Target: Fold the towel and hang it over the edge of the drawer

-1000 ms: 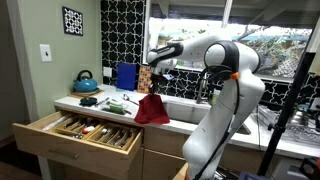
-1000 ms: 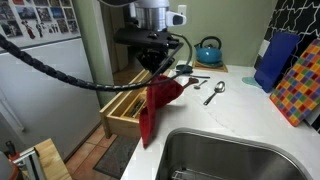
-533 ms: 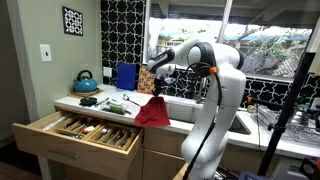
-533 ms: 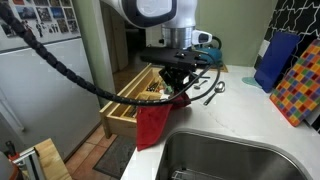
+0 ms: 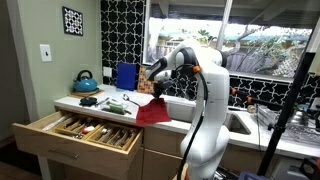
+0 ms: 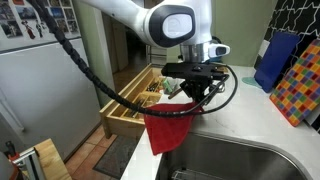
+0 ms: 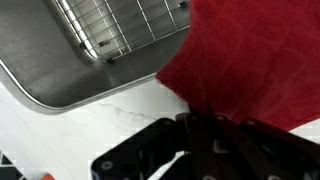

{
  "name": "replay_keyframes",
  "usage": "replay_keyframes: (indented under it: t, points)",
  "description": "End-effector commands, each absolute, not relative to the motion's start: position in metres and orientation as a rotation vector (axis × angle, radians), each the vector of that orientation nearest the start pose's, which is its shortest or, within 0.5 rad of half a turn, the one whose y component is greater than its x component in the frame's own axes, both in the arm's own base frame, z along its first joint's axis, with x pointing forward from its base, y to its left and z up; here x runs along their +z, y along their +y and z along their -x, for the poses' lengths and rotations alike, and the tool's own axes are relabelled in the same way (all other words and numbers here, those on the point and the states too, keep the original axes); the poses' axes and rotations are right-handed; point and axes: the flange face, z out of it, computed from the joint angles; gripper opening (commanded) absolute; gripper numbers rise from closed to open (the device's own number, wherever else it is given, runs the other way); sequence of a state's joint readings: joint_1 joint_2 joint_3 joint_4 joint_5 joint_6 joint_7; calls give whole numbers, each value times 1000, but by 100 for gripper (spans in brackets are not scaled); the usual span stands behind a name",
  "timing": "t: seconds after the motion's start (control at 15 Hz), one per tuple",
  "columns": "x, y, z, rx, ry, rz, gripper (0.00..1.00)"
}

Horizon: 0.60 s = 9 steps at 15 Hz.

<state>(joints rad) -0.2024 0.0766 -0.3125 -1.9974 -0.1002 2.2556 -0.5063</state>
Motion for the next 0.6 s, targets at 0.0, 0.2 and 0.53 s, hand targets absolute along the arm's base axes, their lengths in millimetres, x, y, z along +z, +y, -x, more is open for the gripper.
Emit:
replay_keyframes:
  t: [0.0,0.2,0.53]
  points:
    - [427,-312,-525,-81,121,3416,1]
    - [415,-313,-532,-17,264,3419,1]
    - [394,-289,-543,78,326,3342,1]
